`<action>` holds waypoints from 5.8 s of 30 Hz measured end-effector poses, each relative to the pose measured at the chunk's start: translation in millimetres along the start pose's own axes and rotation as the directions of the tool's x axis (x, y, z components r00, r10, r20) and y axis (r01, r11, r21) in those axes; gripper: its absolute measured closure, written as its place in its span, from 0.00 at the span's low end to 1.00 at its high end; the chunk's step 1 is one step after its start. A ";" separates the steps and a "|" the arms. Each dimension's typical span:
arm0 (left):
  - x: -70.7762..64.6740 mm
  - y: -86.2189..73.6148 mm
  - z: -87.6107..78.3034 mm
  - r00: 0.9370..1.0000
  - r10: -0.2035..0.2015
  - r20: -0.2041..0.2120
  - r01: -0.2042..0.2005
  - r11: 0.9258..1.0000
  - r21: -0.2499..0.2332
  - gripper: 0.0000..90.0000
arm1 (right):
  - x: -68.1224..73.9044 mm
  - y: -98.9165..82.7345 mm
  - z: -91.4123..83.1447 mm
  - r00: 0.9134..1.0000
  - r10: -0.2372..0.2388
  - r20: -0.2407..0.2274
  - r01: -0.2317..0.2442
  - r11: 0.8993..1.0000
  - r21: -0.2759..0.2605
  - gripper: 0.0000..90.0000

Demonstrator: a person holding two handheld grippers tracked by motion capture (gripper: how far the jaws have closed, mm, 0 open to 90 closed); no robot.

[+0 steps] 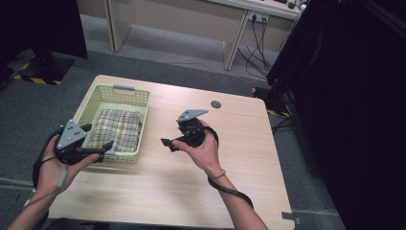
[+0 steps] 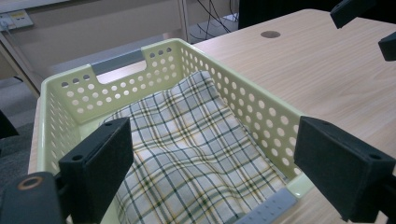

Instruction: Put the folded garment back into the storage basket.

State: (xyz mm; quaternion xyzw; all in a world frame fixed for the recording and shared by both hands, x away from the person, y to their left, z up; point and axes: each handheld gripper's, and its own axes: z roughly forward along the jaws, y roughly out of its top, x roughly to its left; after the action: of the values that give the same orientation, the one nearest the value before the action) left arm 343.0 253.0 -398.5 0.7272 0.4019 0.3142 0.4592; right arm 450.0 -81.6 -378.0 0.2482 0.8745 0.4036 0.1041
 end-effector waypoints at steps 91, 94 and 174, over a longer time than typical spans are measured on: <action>-28.0 -52.7 -23.7 0.999 0.007 0.052 -0.005 0.999 -0.043 0.12 | -24.4 -137.4 -97.7 0.961 0.208 0.185 -0.195 0.977 -0.088 0.11; -27.0 -54.1 -24.4 0.999 0.005 0.047 -0.003 0.999 -0.042 0.12 | -25.4 -141.3 -99.6 0.958 0.216 0.191 -0.202 0.975 -0.090 0.11; -28.0 -84.9 -28.8 0.993 0.011 0.114 -0.006 0.999 -0.037 0.12 | -37.2 -211.3 -127.2 0.902 0.349 0.253 -0.340 0.937 -0.078 0.09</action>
State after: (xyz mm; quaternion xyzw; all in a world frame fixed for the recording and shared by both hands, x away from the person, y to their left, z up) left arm 280.6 262.2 -468.2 0.7372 0.3658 0.2813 0.4936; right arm 359.2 -300.5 -455.6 0.4484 0.7887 0.3929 0.1500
